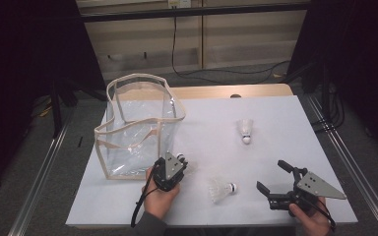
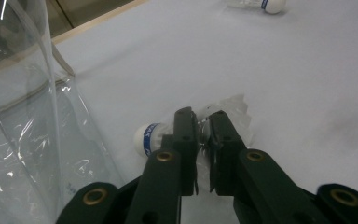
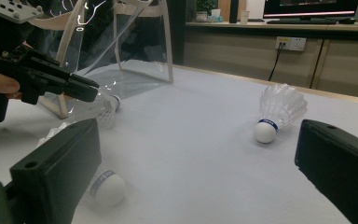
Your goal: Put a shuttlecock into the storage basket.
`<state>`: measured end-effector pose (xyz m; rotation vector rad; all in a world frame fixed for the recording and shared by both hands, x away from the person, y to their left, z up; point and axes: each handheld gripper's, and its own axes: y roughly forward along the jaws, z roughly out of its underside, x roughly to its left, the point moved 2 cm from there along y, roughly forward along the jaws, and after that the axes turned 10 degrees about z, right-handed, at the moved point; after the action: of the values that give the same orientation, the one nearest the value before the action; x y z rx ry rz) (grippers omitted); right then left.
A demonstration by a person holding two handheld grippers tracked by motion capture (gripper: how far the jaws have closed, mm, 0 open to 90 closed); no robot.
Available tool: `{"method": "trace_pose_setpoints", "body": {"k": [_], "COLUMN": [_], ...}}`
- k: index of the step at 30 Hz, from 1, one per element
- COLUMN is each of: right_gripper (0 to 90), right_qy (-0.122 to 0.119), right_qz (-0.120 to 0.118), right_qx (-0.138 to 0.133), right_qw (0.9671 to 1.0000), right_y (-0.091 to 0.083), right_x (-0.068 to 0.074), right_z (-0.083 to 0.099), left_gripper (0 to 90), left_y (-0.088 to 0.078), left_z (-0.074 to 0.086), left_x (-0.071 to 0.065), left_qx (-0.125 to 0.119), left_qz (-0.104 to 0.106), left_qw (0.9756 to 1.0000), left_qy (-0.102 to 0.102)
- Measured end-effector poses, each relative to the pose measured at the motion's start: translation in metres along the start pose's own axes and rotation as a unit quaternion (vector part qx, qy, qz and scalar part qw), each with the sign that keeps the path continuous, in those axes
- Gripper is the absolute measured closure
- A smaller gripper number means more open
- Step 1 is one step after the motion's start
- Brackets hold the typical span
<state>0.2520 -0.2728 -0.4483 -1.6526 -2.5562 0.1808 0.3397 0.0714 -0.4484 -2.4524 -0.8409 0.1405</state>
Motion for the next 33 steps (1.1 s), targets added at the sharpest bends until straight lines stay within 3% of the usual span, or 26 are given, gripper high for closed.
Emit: {"method": "trace_pose_setpoints", "body": {"k": [4, 7, 11, 16, 23, 29, 33], "right_gripper": [0.0, 0.0, 0.1, 0.0, 0.1, 0.1, 0.0], "right_qy": [0.001, 0.001, 0.001, 0.002, 0.002, 0.003, 0.004], "right_qz": [0.0, -0.002, -0.003, -0.002, -0.001, 0.001, 0.002], "right_qx": [-0.001, -0.001, -0.001, -0.002, -0.002, -0.004, -0.005], "right_qw": [1.0, 1.0, 1.0, 1.0, 1.0, 1.0, 1.0], "right_y": [0.0, 0.0, 0.0, 0.0, -0.001, -0.001, -0.001], "right_x": [0.0, 0.001, 0.001, 0.0, 0.0, -0.001, -0.002], "right_z": [0.0, 0.0, 0.0, 0.0, 0.0, 0.0, 0.0], "left_gripper": [88.4, 87.9, 82.8, 80.1, 88.7, 89.5, 89.5], "left_y": [-0.002, 0.0, 0.001, 0.007, 0.01, 0.007, 0.006], "left_z": [-0.005, -0.003, 0.001, 0.007, 0.008, 0.003, -0.002], "left_x": [-0.002, -0.001, 0.0, 0.0, 0.003, 0.001, 0.001], "left_qx": [-0.013, -0.012, -0.002, 0.019, 0.034, 0.038, 0.037], "left_qz": [0.017, 0.017, 0.01, 0.009, 0.012, 0.031, 0.048], "left_qw": [0.9998, 0.9997, 0.9994, 0.9988, 0.9979, 0.9972, 0.9957], "left_qy": [-0.001, -0.013, -0.033, -0.044, -0.053, -0.057, -0.071]}}
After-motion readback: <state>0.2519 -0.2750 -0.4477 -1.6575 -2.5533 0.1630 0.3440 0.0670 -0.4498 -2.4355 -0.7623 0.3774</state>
